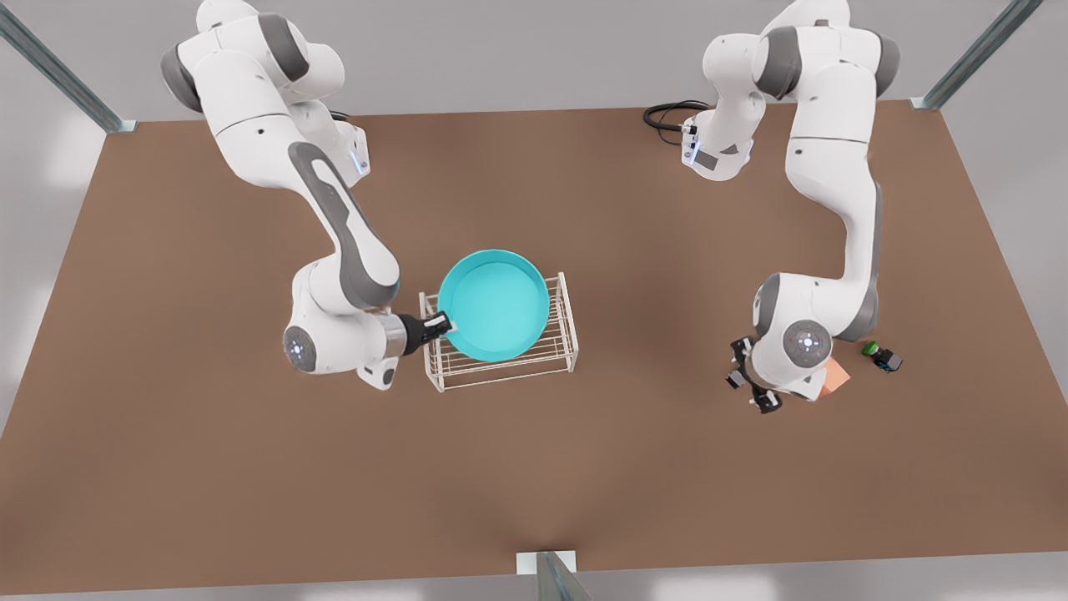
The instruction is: Place the plate on the shelf with right arm and place the red button switch in the plate with left arm
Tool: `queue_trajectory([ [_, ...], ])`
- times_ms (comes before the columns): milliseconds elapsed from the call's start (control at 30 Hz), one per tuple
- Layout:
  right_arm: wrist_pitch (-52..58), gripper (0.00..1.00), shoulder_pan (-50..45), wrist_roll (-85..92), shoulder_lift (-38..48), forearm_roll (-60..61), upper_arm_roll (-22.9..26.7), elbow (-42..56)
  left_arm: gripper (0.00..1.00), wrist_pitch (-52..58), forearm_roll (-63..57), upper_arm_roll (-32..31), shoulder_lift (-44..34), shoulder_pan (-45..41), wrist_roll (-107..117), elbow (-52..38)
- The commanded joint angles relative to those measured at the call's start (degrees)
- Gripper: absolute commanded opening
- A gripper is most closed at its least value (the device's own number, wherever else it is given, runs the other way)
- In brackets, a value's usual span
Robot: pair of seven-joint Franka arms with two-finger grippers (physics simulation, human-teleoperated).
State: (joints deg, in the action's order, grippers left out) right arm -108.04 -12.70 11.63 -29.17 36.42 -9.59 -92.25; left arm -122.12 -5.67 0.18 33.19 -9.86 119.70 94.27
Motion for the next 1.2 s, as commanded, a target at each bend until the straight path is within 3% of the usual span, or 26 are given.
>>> queue_trajectory([
  [0, -5.43, 0.19, 0.05, -14.88, 0.08, 1.37, -0.43, -0.03, 1.0, -2.16, -0.22, 0.08, 0.38, -0.86, 39.03, -0.05],
  [67, -6.31, 0.2, 0.05, -14.88, 0.08, 1.37, -0.78, -0.12, 1.0, -1.98, -2.68, 0.26, 0.38, -0.68, 38.94, 0.13],
  [100, -6.48, 0.46, 0.05, -14.36, 0.08, 1.37, -0.87, -0.12, 1.0, -1.46, -3.56, 0.35, 0.2, -0.6, 38.85, 0.57],
  [133, -6.49, 1.0, 0.05, -13.92, 0.17, 1.29, -0.87, -0.12, 1.0, -1.28, -3.91, 0.44, 0.12, -0.6, 38.94, 1.45],
  [267, -5.7, 1.0, 4.26, -12.42, 11.76, 0.41, -0.52, -9.52, 1.0, -2.86, -5.58, 0.44, 2.14, -0.6, 40.87, 2.33],
  [400, 6.34, 1.0, 12.26, -12.16, 20.03, -10.04, -0.34, -6.8, 1.0, -6.64, -7.69, 0.96, 1.87, -0.16, 40.08, 6.54],
  [467, 13.99, 1.0, 15.42, -6.97, 17.32, -28.67, 0.36, 3.03, 1.0, -7.34, -7.78, 0.96, 2.05, 0.19, 39.73, 6.54],
  [533, 14.34, 1.0, 16.57, -0.91, 13.44, -40.9, 0.36, 5.59, 1.0, -8.84, -7.78, 0.88, 2.4, 0.11, 39.73, 6.46],
  [600, 14.43, 1.0, 19.29, 1.47, 13.0, -45.03, 0.27, 5.59, 1.0, -9.1, -7.78, 0.88, 3.02, 0.11, 39.38, 6.54],
  [1100, 14.17, 1.0, 20.17, 1.11, 9.75, -45.03, 0.27, 5.59, 1.0, -11.48, -10.77, 0.88, 7.32, -0.07, 39.38, 6.37],
  [1133, 14.17, 1.0, 20.17, 1.11, 9.75, -45.03, 0.27, 5.68, 0.96, -11.48, -10.77, 0.88, 7.32, -0.07, 39.38, 6.37],
  [1167, 14.17, 1.0, 20.17, 1.11, 9.57, -45.03, 0.27, 5.68, 0.48, -11.39, -11.2, 0.88, 7.32, -0.16, 39.29, 6.37],
])
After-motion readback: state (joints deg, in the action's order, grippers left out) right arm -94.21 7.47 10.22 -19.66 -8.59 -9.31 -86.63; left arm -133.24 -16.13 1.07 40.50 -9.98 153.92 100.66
